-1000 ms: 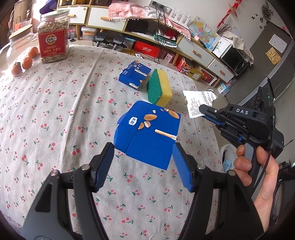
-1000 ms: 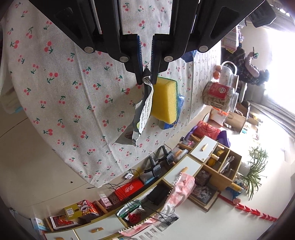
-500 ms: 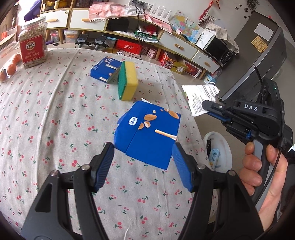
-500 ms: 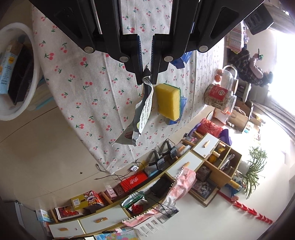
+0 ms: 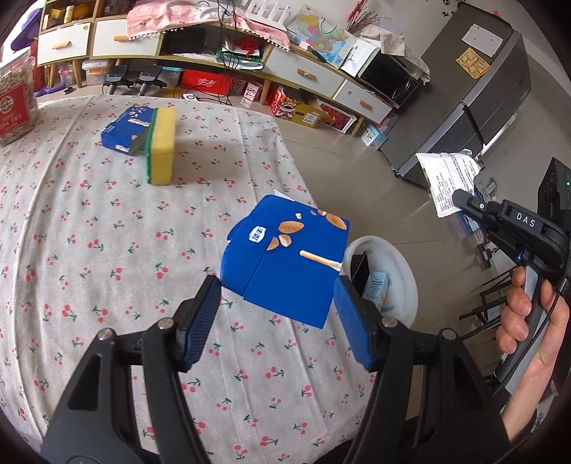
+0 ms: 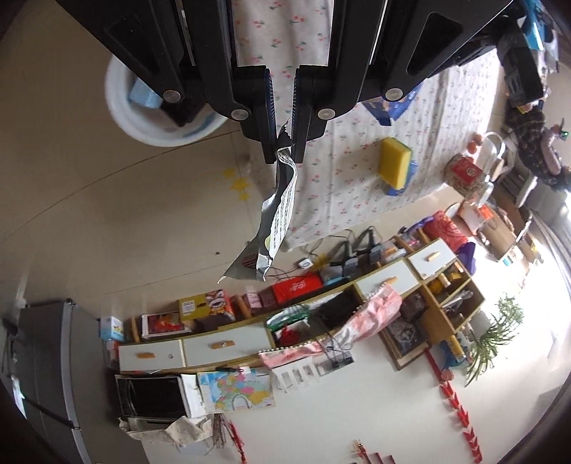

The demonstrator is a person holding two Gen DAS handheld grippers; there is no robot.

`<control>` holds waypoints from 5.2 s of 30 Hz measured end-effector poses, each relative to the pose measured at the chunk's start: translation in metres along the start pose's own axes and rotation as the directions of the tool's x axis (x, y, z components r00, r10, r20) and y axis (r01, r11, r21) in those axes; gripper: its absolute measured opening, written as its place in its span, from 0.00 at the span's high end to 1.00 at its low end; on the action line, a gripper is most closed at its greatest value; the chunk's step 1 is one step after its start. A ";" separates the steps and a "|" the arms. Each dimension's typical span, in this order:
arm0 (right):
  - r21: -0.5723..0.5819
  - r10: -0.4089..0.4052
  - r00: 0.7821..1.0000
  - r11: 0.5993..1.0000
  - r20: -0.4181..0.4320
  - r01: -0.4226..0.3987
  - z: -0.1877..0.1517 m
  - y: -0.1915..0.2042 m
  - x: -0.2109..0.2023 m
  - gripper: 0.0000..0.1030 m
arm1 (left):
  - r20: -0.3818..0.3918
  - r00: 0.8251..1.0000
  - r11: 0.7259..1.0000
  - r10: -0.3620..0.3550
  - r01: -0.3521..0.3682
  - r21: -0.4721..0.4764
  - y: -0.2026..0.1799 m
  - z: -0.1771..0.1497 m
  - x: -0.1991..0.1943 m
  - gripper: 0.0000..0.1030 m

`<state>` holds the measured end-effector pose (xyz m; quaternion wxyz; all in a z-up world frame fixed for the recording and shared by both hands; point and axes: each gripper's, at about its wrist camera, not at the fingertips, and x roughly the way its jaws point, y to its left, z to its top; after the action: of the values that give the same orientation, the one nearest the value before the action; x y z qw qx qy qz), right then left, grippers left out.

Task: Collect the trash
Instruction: 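Carry the blue box and paper wrapper to the basin and release both, then grasp the blue biscuit box with the left tool while the right tool grasps the sponge, then carry the biscuit box and sponge to the basin and release both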

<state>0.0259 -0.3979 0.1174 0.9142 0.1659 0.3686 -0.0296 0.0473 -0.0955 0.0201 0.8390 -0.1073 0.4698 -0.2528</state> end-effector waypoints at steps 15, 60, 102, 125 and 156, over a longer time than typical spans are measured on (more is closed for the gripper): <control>0.091 -0.199 0.948 0.970 -0.249 0.227 -0.032 -0.093 0.029 0.91 | -0.094 0.992 0.990 -0.085 0.095 0.105 -0.083 -0.011 0.055 0.36; 0.279 -0.373 0.884 0.850 -0.282 0.448 -0.031 -0.143 0.026 0.42 | -0.167 0.980 0.964 -0.111 0.147 0.220 -0.167 -0.023 0.145 0.34; -0.131 -0.189 0.936 0.979 -0.297 0.156 -0.025 0.030 0.109 0.42 | -0.008 0.934 0.934 0.356 -0.356 0.036 0.169 0.108 0.022 0.28; -0.331 0.047 0.967 0.935 -0.250 -0.131 -0.042 0.196 0.190 0.42 | -0.068 0.969 0.945 0.238 -0.215 0.245 0.163 0.133 0.090 0.36; -0.386 0.074 0.968 0.907 -0.241 -0.166 -0.044 0.246 0.226 0.77 | 0.097 0.982 0.978 0.162 -0.146 -0.151 0.187 0.106 0.010 0.42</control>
<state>0.2045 -0.1363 0.0022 0.8821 -0.0013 0.4549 0.1222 0.2016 0.0516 -0.0089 0.8706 -0.1441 0.4471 -0.1463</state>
